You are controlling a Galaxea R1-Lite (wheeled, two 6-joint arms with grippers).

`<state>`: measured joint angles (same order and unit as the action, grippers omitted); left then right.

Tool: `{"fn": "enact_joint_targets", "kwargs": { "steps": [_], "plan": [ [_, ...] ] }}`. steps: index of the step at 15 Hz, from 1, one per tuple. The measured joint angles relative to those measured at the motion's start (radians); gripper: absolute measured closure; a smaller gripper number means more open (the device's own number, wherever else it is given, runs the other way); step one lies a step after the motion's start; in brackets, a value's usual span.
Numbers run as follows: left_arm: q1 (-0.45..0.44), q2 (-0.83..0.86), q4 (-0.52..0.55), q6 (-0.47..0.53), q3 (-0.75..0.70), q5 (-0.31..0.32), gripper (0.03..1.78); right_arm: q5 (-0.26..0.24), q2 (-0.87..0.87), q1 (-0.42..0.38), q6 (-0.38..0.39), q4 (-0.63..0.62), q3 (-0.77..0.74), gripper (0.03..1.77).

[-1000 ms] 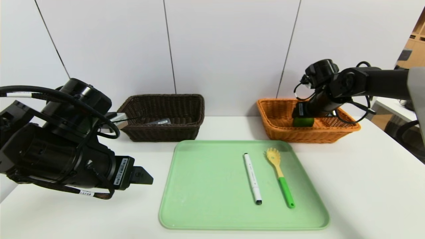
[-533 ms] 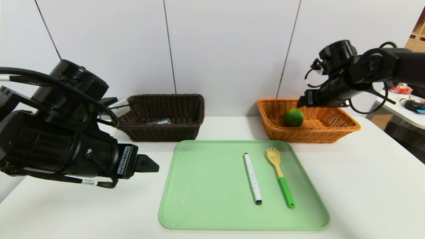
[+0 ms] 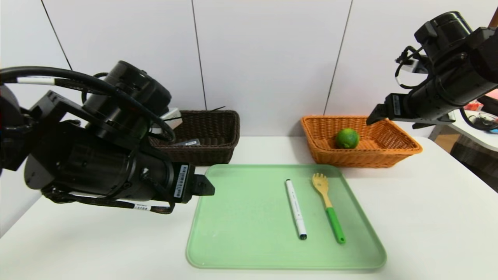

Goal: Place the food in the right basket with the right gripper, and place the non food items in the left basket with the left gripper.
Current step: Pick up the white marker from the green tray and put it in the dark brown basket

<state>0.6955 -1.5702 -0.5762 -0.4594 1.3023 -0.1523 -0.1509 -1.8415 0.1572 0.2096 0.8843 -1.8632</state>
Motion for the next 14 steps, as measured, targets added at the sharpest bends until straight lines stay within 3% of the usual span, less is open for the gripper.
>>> {"fn": "enact_joint_targets", "kwargs": {
  "steps": [6, 9, 14],
  "plan": [
    [0.109, -0.193, -0.027, -0.125, 0.149, -0.134, 0.12, 0.019, 0.175, 0.071, -0.001, 0.004, 0.267, 0.11],
    [0.151, -0.307, -0.113, -0.194, 0.280, -0.195, 0.12, 0.018, 0.233, 0.096, 0.003, 0.001, 0.377, 0.11],
    [0.204, -0.489, -0.293, -0.289, 0.540, -0.230, 0.12, 0.016, 0.266, 0.117, 0.040, -0.002, 0.457, 0.11]
  ]
}}
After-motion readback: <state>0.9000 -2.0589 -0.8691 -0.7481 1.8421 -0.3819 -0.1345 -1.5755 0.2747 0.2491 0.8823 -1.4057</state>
